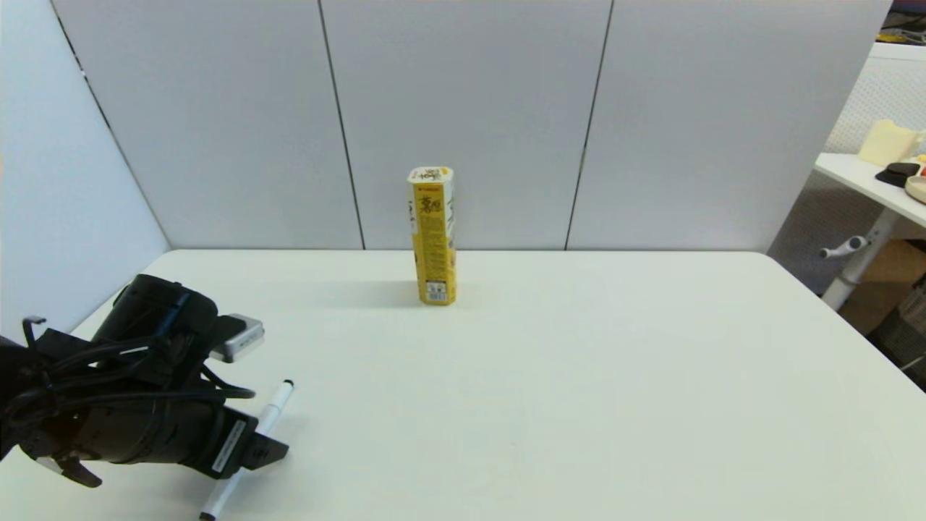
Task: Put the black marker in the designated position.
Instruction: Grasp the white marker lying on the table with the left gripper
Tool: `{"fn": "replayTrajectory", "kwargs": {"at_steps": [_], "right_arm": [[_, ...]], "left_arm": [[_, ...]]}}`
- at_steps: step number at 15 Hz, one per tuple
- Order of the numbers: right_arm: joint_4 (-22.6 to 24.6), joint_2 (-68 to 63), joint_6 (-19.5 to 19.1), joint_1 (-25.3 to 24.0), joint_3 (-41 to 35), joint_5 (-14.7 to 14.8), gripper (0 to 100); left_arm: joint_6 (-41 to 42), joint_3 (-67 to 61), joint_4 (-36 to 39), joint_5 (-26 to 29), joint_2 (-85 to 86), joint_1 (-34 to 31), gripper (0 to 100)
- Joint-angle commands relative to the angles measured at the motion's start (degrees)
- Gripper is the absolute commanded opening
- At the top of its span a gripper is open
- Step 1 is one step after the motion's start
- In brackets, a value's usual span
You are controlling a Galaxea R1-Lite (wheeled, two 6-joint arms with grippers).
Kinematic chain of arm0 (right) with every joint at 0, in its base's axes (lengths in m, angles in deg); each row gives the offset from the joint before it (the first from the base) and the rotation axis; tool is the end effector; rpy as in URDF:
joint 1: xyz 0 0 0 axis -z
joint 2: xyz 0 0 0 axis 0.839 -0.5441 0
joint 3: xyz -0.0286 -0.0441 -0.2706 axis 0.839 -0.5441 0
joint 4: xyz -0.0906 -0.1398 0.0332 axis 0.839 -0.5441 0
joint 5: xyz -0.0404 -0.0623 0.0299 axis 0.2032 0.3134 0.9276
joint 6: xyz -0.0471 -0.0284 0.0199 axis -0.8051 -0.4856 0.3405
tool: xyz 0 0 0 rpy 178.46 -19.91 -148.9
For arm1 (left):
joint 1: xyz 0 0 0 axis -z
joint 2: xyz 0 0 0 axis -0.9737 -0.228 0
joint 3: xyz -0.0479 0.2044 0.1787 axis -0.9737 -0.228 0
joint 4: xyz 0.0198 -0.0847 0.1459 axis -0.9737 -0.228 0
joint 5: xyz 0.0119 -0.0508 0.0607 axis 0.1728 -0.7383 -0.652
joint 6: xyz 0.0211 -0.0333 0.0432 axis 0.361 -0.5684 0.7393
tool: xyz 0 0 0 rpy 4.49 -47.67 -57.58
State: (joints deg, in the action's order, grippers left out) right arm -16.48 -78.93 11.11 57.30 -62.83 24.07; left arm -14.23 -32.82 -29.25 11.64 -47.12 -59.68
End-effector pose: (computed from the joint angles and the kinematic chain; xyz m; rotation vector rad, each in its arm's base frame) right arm 0.0143 0.0001 0.0763 0.0029 0.0031 -0.0009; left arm 0.2071 -0.0627 0.0954 0.2415 1.0251 -0.2956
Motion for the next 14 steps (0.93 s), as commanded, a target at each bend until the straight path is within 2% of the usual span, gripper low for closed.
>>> {"fn": "replayTrajectory", "kwargs": {"at_steps": [1,14], "right_arm": [[0.0,-0.1,0.0,0.0,0.0,0.0,100],[0.0,-0.1,0.0,0.0,0.0,0.0,100]], "left_arm": [[-0.2,-0.1,-0.8,0.0,-0.3,0.0,100],[-0.3,0.1,-0.3,-0.1,-0.4,0.1,100]]}}
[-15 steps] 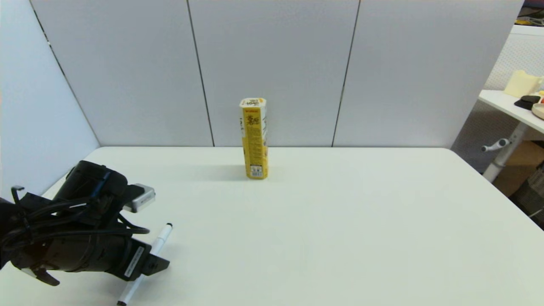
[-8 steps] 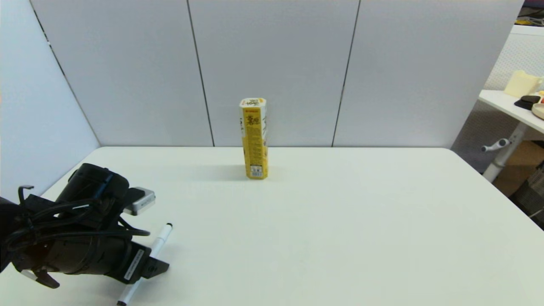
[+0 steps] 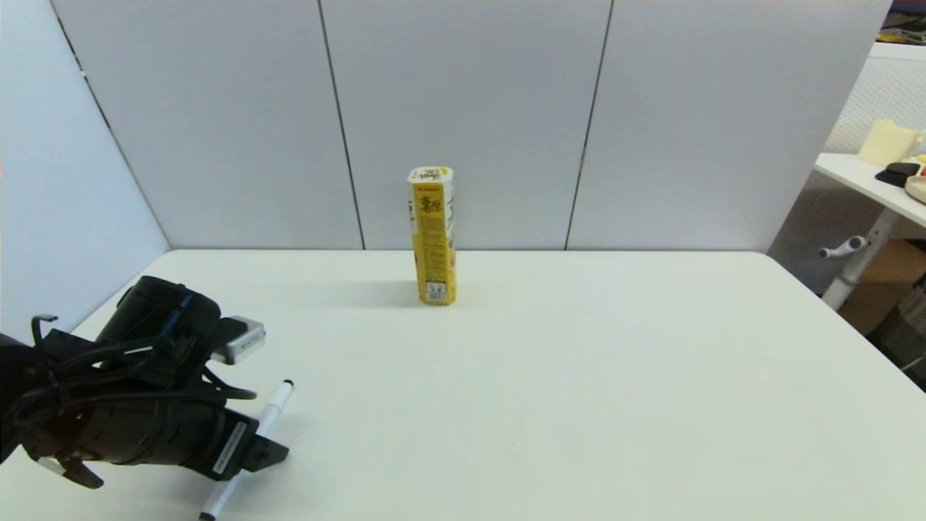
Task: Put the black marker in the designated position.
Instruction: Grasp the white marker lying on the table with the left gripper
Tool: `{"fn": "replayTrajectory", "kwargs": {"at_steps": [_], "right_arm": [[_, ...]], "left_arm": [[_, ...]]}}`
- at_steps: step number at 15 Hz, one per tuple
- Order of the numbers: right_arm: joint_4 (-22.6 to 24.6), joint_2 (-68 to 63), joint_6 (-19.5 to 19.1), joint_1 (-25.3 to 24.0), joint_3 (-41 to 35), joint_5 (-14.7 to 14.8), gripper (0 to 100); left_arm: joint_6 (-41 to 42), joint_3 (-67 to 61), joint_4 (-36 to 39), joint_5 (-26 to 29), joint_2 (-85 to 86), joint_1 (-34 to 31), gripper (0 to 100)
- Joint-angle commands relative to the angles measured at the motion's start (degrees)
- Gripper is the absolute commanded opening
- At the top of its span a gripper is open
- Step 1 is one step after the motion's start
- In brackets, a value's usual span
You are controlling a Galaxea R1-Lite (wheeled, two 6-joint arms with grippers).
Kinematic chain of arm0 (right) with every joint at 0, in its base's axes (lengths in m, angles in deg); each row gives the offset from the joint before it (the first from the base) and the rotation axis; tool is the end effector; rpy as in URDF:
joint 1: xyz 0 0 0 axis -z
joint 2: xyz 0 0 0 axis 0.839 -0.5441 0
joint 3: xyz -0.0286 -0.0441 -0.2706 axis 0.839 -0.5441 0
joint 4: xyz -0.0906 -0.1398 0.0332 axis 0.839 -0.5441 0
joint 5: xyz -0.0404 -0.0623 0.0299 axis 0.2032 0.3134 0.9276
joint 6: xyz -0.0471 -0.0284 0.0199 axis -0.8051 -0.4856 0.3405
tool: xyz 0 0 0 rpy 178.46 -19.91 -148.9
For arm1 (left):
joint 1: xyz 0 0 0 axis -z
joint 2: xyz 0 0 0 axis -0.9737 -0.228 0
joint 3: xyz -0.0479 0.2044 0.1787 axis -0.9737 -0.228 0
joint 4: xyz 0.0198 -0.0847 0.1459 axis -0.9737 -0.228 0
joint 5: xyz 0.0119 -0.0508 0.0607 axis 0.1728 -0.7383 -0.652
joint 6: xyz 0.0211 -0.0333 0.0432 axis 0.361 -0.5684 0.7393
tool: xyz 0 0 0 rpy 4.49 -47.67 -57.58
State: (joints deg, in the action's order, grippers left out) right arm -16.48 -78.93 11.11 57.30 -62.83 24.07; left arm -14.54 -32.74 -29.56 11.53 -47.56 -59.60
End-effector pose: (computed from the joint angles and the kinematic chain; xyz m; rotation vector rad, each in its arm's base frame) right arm 0.0143 0.0001 0.0763 0.0029 0.0031 -0.0009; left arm 0.2074 -0.0630 0.0937 0.2400 1.0371 -0.2921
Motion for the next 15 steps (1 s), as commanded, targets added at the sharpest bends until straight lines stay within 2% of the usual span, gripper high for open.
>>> {"fn": "replayTrajectory", "kwargs": {"at_steps": [1,2,15], "right_arm": [[0.0,-0.1,0.0,0.0,0.0,0.0,100],[0.0,-0.1,0.0,0.0,0.0,0.0,100],[0.0,-0.1,0.0,0.0,0.0,0.0,100]], "left_arm": [[0.0,0.0,0.0,0.0,0.1,0.1,100],[0.0,0.0,0.0,0.0,0.1,0.1,0],[-0.7,-0.8,2.6,0.0,0.5,0.5,0]]}}
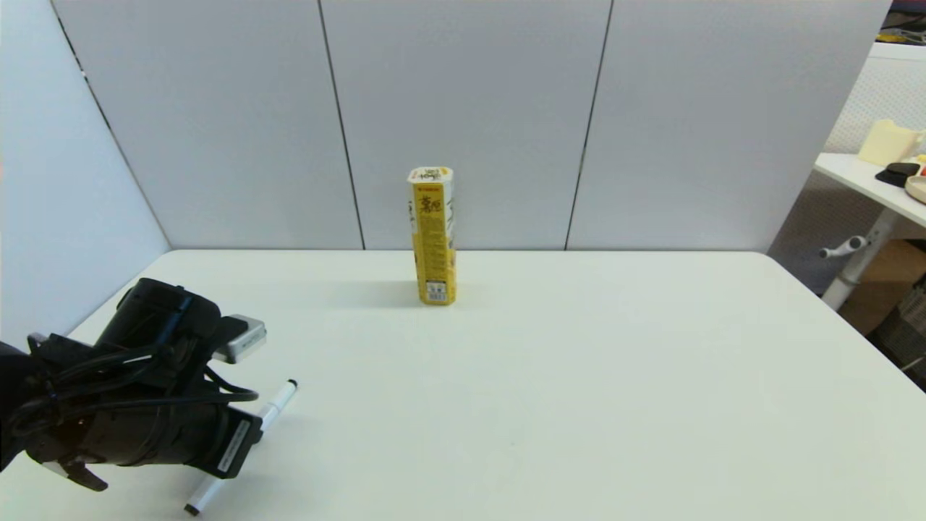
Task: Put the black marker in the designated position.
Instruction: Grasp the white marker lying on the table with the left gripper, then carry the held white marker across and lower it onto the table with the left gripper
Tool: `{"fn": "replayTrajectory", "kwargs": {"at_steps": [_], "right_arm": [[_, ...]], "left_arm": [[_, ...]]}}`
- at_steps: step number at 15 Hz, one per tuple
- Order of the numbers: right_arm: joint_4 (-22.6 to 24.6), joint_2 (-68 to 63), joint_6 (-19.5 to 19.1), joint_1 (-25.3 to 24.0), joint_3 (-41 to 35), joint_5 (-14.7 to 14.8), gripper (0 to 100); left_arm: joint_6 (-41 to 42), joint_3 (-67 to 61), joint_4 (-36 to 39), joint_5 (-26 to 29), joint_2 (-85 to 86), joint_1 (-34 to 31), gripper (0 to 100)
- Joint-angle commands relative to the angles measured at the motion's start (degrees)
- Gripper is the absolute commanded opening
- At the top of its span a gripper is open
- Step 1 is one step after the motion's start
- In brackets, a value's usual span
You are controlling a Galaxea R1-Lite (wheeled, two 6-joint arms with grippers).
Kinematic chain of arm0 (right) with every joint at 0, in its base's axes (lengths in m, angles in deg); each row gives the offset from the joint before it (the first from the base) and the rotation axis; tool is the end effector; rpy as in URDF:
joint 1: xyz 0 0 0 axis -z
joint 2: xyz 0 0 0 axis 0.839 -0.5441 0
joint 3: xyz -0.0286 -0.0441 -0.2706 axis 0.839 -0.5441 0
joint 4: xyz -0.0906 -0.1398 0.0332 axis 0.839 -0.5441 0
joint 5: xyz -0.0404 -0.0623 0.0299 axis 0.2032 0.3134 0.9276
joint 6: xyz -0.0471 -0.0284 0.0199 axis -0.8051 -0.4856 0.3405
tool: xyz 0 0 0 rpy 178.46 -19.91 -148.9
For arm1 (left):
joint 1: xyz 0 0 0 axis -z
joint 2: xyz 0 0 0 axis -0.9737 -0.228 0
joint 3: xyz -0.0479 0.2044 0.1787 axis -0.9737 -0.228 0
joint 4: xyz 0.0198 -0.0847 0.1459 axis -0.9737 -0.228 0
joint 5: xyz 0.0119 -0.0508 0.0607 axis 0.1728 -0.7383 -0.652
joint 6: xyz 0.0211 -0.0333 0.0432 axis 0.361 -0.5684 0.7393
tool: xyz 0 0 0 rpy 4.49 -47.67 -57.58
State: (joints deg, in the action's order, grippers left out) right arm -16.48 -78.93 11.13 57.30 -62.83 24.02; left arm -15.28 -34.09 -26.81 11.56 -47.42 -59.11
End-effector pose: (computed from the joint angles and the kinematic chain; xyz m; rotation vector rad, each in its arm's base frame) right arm 0.0143 0.0002 0.0763 0.0033 0.0031 0.0000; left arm 0.2080 -0.0652 0.0922 0.2285 1.0113 -0.2941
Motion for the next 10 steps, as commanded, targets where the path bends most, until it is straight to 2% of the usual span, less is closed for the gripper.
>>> {"fn": "replayTrajectory", "kwargs": {"at_steps": [1,5,8,10], "right_arm": [[0.0,-0.1,0.0,0.0,0.0,0.0,100],[0.0,-0.1,0.0,0.0,0.0,0.0,100],[0.0,-0.1,0.0,0.0,0.0,0.0,100],[0.0,-0.1,0.0,0.0,0.0,0.0,100]], "left_arm": [[0.0,1.6,-0.2,-0.1,0.5,0.0,0],[-1.4,10.1,-0.8,-0.1,0.1,3.9,0],[-9.6,18.2,-2.8,-0.3,-3.2,12.3,0],[-12.0,22.3,-2.9,-0.9,-6.2,16.9,0]]}}
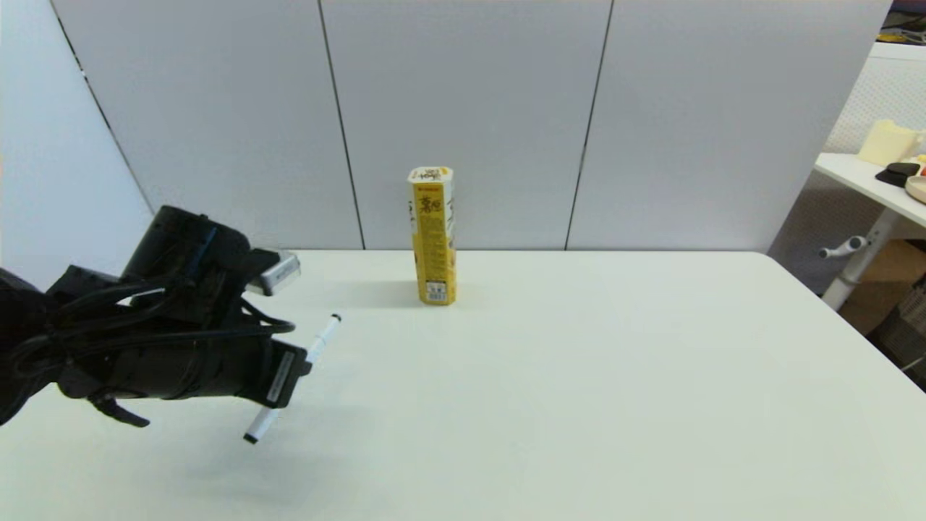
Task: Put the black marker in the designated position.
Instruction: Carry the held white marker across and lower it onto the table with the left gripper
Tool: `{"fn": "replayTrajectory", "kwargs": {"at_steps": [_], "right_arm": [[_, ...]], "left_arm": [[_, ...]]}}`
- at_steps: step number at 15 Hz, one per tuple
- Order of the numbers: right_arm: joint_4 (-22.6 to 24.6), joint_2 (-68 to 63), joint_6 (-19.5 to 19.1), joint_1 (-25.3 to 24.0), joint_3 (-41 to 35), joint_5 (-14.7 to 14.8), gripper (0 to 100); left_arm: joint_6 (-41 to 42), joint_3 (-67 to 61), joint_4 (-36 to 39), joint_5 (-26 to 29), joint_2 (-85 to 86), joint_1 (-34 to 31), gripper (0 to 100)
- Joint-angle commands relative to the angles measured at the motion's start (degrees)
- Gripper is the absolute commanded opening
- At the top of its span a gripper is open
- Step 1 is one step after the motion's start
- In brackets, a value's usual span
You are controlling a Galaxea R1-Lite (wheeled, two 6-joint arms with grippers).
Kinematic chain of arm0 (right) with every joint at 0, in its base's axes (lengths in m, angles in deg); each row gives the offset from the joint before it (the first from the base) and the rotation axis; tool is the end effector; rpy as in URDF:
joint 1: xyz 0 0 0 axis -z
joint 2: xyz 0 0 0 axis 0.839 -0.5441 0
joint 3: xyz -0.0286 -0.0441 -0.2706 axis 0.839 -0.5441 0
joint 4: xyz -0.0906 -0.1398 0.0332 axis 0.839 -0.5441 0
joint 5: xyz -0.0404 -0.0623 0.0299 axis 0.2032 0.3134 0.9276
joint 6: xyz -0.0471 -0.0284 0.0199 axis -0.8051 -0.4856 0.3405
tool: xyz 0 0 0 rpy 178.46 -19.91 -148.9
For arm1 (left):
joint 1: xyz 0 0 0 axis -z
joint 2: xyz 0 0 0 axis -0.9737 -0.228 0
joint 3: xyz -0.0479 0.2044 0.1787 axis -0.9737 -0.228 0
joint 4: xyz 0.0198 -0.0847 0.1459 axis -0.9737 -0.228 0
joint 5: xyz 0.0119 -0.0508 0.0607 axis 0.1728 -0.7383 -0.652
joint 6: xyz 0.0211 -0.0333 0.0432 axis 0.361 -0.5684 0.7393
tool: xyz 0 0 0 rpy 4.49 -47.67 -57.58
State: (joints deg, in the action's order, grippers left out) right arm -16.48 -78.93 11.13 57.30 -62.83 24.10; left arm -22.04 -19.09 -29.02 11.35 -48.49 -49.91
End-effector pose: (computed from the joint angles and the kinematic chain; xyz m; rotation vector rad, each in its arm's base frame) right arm 0.0143 0.0001 0.0763 0.0033 0.0031 -0.0014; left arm 0.2295 -0.1149 0.1491 0.1539 0.8168 -0.3962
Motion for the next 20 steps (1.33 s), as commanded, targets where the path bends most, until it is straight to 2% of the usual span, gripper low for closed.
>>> {"fn": "replayTrajectory", "kwargs": {"at_steps": [1,5,8,15,20], "right_arm": [[0.0,-0.1,0.0,0.0,0.0,-0.1,100],[0.0,-0.1,0.0,0.0,0.0,0.0,100],[0.0,-0.1,0.0,0.0,0.0,-0.1,100],[0.0,-0.1,0.0,0.0,0.0,-0.1,100],[0.0,-0.1,0.0,0.0,0.0,-0.1,100]], "left_arm": [[-6.1,9.8,-0.7,-1.7,-6.9,9.5,0],[-11.1,18.8,-0.7,-2.7,-14.9,15.8,0],[-11.5,26.8,-0.7,-2.7,-21.7,19.0,0],[-15.5,42.6,-0.7,-2.8,-32.0,20.4,0],[-17.0,48.9,0.0,-9.7,-36.4,20.4,0]]}}
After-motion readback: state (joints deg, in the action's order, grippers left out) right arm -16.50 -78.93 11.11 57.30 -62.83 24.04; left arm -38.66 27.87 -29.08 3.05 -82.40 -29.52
